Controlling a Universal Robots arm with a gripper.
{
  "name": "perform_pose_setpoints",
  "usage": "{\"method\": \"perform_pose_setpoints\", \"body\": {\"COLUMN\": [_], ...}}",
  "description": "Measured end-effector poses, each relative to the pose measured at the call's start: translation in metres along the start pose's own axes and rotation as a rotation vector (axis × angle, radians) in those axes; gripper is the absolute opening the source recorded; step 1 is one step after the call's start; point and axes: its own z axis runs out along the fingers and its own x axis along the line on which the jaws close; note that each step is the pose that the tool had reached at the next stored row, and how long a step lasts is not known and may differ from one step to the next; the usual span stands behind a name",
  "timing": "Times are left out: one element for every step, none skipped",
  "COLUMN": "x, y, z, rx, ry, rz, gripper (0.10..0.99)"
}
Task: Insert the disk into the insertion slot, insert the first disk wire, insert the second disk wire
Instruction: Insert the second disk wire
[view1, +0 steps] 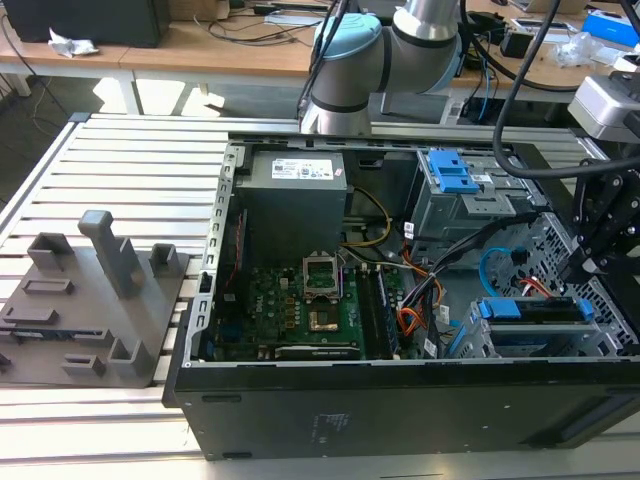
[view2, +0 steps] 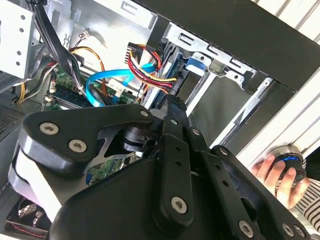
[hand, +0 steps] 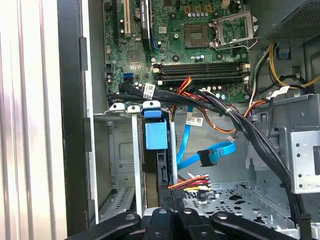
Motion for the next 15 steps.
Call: {"method": "perform_pose_setpoints", "body": {"x": [0.0000,0.0000,0.0000,0.0000,0.0000,0.0000,0.0000,0.0000,0.0000,0.0000,0.0000,0.0000,0.0000,0.0000,0.0000], "y": [0.0001,0.0001,0.0001,0.0002,0.0002,0.0002,0.0002,0.0003,0.0003,0.0003,0.0003,0.0003,0.0004,0.0004,0.0018], "z": [0.0000,0.0000,0.0000,0.0000,0.0000,0.0000,0.0000,0.0000,0.0000,0.0000,0.0000,0.0000,0.0000,0.0000,0.0001], "rx": [0.000,0.000,0.000,0.000,0.000,0.000,0.000,0.000,0.000,0.000,0.000,0.000,0.000,0.000,0.000], "ry": [0.0000,0.0000,0.0000,0.0000,0.0000,0.0000,0.0000,0.0000,0.0000,0.0000,-0.0001,0.0000,0.0000,-0.0001,0.0000], "rz": [0.000,0.000,0.000,0.000,0.000,0.000,0.000,0.000,0.000,0.000,0.000,0.000,0.000,0.000,0.000], "gripper": [0.106,0.106,0.106,0.173,0.235,0.294,0.357,0.357,0.420,0.420,0.420,0.420,0.420,0.420,0.420]}}
